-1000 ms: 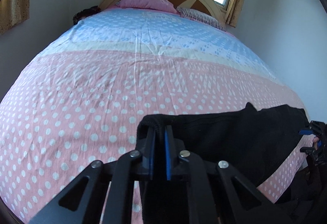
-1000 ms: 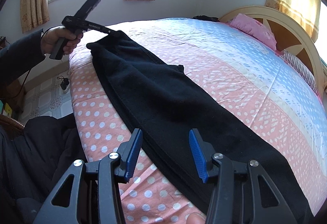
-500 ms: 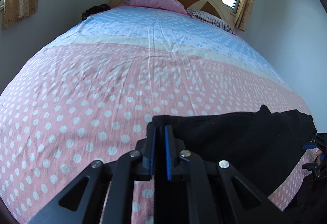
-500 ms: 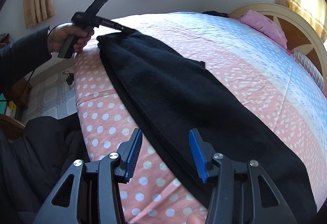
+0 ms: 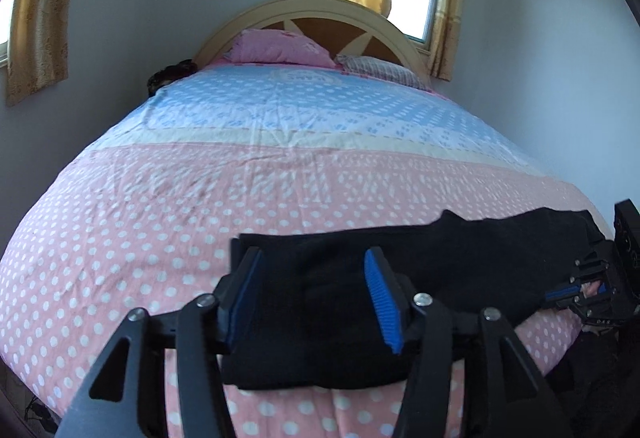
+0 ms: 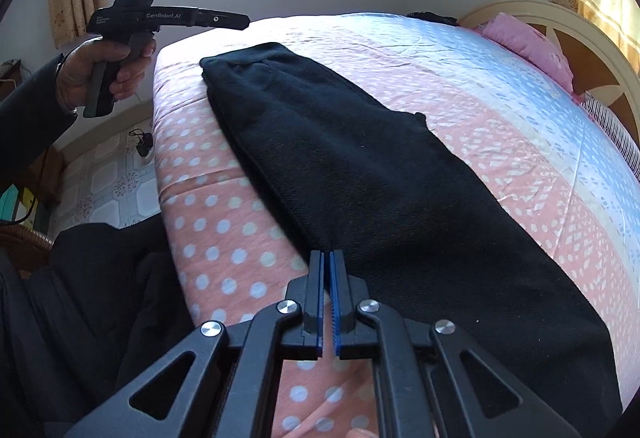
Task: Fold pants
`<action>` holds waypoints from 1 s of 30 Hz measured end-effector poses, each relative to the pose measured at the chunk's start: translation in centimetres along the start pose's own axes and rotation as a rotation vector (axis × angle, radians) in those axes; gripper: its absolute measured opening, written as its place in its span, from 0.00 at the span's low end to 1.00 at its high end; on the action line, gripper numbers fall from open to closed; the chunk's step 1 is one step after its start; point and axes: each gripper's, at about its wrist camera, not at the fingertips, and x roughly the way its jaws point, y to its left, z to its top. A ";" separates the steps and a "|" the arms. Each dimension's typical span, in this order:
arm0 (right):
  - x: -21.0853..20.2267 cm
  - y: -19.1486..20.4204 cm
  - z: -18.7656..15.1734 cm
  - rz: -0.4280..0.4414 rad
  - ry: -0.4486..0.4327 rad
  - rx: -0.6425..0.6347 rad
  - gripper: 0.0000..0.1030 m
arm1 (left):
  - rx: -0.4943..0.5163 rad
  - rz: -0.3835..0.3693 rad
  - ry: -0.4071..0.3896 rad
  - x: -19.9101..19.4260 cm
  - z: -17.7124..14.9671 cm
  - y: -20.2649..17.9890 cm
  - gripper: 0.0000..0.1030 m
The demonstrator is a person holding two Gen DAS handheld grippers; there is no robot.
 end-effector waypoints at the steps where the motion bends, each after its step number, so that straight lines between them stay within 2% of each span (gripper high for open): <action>1: 0.2 0.2 -0.1 -0.002 0.009 -0.005 0.02 | 0.014 -0.022 0.012 0.3 -0.4 -0.8 0.54; 3: 1.1 0.4 -0.5 -0.015 0.039 -0.018 0.02 | 0.050 -0.039 0.036 1.3 -1.1 -2.5 0.54; 6: 1.1 0.2 -0.4 -0.012 0.031 -0.007 0.03 | 0.075 -0.048 0.080 3.1 -2.2 -4.1 0.54; 9: 0.3 -0.2 -0.2 -0.007 0.028 -0.012 0.04 | 0.081 -0.070 0.091 3.8 -2.8 -5.2 0.54; 13: -0.8 -2.2 1.1 -0.004 0.022 0.030 0.04 | 0.128 -0.056 0.138 4.9 -3.9 -6.1 0.57; 16: -1.5 -5.0 3.3 0.039 -0.019 0.125 0.06 | 0.170 -0.031 0.130 4.8 -4.5 -6.8 0.60; 18: -0.6 -7.5 5.0 0.094 -0.008 0.222 0.41 | 0.160 -0.038 0.124 4.7 -4.6 -6.8 0.62; 19: 0.0 -8.5 5.6 0.107 -0.009 0.268 0.69 | 0.148 -0.043 0.125 4.7 -4.6 -6.7 0.63; 20: 0.5 -9.6 6.2 0.109 -0.036 0.326 0.71 | 0.136 -0.045 0.125 4.7 -4.5 -6.5 0.63; 24: 3.0 -12.7 8.4 0.192 -0.085 0.495 0.71 | 0.109 -0.055 0.082 3.7 -3.8 -6.5 0.63; 25: 3.6 -13.1 8.9 0.212 -0.092 0.518 0.70 | 0.106 -0.061 0.069 3.5 -3.7 -6.5 0.67; 26: 4.4 -13.5 9.4 0.220 -0.089 0.542 0.65 | 0.104 -0.062 0.063 3.4 -3.6 -6.5 0.72; 27: 5.3 -14.0 9.9 0.214 -0.077 0.570 0.60 | 0.105 -0.061 0.067 3.6 -3.7 -6.5 0.73; 29: 7.4 -14.9 10.3 0.223 -0.036 0.630 0.44 | 0.109 -0.065 0.085 4.1 -4.0 -6.6 0.73; 30: 8.6 -15.4 10.4 0.242 -0.019 0.666 0.42 | 0.108 -0.063 0.093 4.2 -4.2 -6.5 0.73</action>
